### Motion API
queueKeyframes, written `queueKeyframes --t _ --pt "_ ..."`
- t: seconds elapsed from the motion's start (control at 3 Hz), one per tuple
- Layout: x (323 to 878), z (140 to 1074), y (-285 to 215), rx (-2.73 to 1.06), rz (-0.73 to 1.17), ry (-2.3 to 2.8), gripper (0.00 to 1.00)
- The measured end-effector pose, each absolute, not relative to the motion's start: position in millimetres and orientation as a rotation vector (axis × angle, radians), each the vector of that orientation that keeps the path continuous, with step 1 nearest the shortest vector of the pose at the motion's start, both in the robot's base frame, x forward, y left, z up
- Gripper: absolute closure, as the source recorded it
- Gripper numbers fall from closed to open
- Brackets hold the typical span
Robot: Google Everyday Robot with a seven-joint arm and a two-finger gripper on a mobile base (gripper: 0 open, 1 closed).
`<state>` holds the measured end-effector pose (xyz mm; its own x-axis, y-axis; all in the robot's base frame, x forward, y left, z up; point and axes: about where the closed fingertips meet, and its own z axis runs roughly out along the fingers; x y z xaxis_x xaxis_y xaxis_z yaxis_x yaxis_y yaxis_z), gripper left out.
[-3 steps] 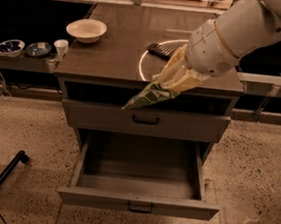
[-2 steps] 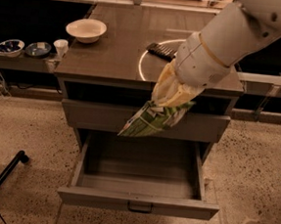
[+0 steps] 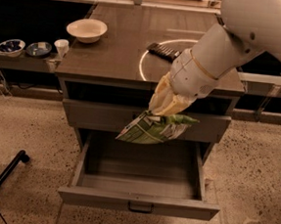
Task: Place green jalapeno chip bag into middle drawer
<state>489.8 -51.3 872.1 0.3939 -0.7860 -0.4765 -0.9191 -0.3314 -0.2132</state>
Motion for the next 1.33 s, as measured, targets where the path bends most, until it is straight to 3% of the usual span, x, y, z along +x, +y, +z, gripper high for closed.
queueKeyframes --t 0.67,1.33 --pt "487 680 -52 -1.986 0.654 1.783 1.0" --pt "539 590 -42 -1.627 0.603 1.933 1.0"
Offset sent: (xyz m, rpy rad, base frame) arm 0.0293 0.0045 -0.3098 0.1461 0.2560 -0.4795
